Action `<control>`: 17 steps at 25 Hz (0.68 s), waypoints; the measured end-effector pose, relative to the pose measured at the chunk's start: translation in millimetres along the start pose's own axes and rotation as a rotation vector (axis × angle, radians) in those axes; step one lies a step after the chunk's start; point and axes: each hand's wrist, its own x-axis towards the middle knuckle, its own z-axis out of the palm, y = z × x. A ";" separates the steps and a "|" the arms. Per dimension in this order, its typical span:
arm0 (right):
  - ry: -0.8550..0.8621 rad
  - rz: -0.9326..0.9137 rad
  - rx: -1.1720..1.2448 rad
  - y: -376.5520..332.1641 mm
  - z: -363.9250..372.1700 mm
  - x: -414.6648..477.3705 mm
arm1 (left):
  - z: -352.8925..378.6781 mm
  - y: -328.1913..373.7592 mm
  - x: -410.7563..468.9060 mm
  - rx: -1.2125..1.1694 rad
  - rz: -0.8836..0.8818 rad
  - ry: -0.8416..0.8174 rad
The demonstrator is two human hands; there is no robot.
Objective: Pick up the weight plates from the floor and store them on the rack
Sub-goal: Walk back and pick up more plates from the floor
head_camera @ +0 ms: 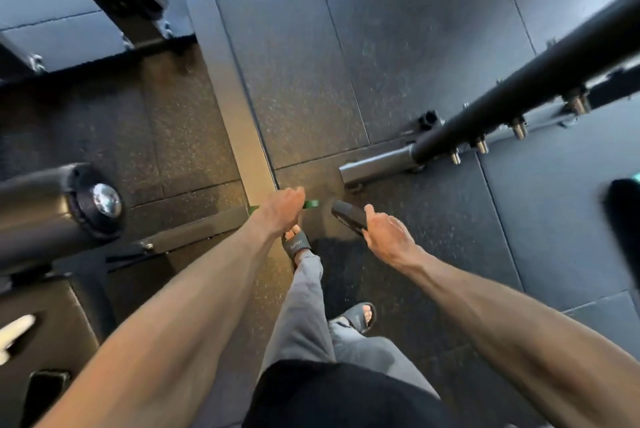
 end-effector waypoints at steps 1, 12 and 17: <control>-0.017 -0.013 -0.038 -6.1 -16.4 11.4 | -17.2 -8.2 4.6 0.009 0.000 -0.004; 0.056 -0.090 -0.060 -34.8 -202.7 199.6 | -219.2 -81.3 144.9 0.166 0.062 0.084; 0.096 -0.079 -0.010 -3.6 -275.0 315.8 | -307.6 -89.3 268.4 0.204 0.095 0.093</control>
